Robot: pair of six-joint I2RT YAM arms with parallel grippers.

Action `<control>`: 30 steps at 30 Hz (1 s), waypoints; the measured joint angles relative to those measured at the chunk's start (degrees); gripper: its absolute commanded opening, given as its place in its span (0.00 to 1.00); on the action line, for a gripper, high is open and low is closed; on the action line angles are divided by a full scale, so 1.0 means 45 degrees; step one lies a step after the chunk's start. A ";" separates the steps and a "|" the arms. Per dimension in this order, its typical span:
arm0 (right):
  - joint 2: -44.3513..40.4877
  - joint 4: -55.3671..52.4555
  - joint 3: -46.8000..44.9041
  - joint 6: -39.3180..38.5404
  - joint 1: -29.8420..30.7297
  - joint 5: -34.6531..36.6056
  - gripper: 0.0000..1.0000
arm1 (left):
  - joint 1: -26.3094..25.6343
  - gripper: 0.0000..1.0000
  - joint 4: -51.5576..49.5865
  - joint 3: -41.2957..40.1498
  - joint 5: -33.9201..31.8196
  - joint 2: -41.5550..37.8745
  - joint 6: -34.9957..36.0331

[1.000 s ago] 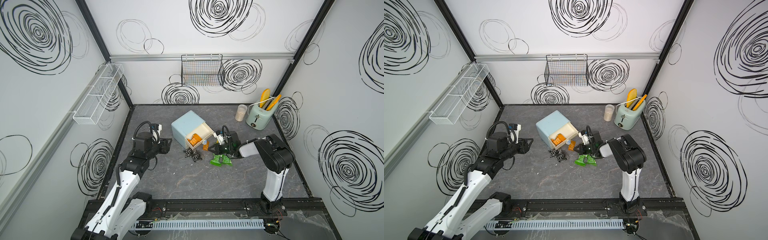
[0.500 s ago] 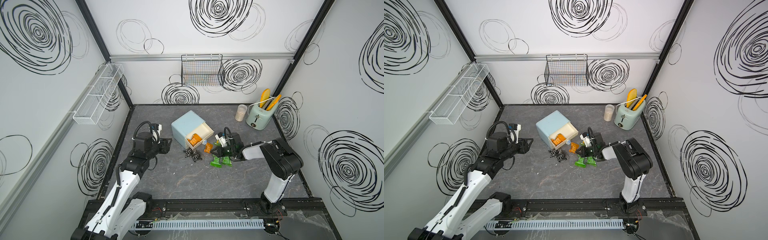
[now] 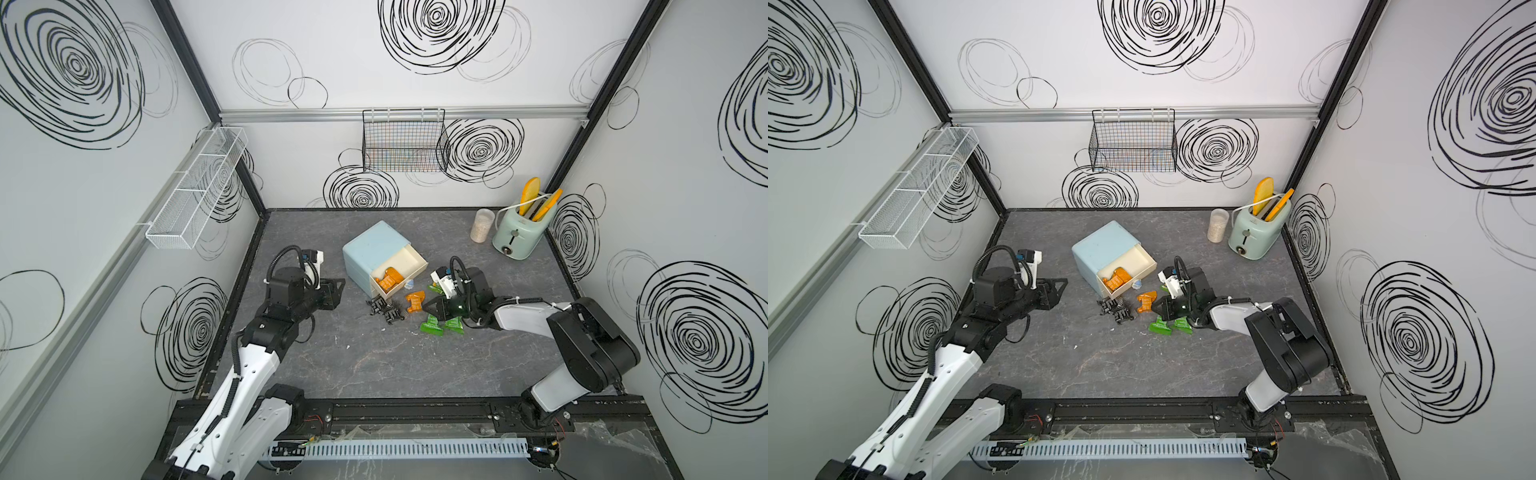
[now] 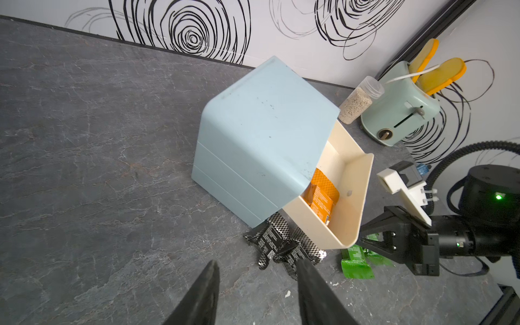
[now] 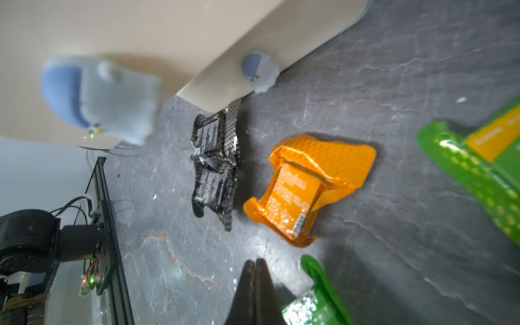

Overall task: Place the cookies into the drawer by color
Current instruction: Move the cookie to the center of the board, then pick up the cookie at the center of the board.

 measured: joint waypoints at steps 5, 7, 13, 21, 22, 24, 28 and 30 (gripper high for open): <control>-0.0442 -0.0151 -0.0194 0.0044 0.0010 0.0797 0.40 | -0.1098 0.50 0.0000 -0.1035 -0.0087 -0.1098 -0.1098; -0.0389 -0.0170 -0.0087 -0.0053 -0.0063 0.1054 0.44 | -0.1617 0.50 0.0078 -0.1375 -0.0253 -0.1477 -0.1564; 0.0500 0.0350 0.0782 -0.0374 -0.0418 0.1209 0.51 | -0.3356 0.47 0.0758 -0.2696 -0.0933 -0.2307 -0.3079; 0.2181 0.1331 0.1588 -0.0831 -0.1044 0.0481 0.51 | -0.5047 0.43 0.1447 -0.3818 -0.1724 -0.2137 -0.4289; 0.2424 0.1413 0.1729 -0.0894 -0.1049 0.0398 0.51 | -0.5163 0.43 0.1554 -0.3832 -0.1773 -0.2040 -0.4347; 0.2832 0.1530 0.1982 -0.0976 -0.1049 0.0233 0.50 | -0.5353 0.42 0.1758 -0.3847 -0.1841 -0.1899 -0.4444; 0.3415 0.1846 0.2259 -0.1059 -0.1049 0.0044 0.50 | -0.5727 0.40 0.2293 -0.4012 -0.1957 -0.1758 -0.4619; 0.3672 0.1851 0.2453 -0.1098 -0.1049 0.0019 0.50 | -0.5882 0.39 0.2487 -0.4114 -0.1967 -0.1676 -0.4697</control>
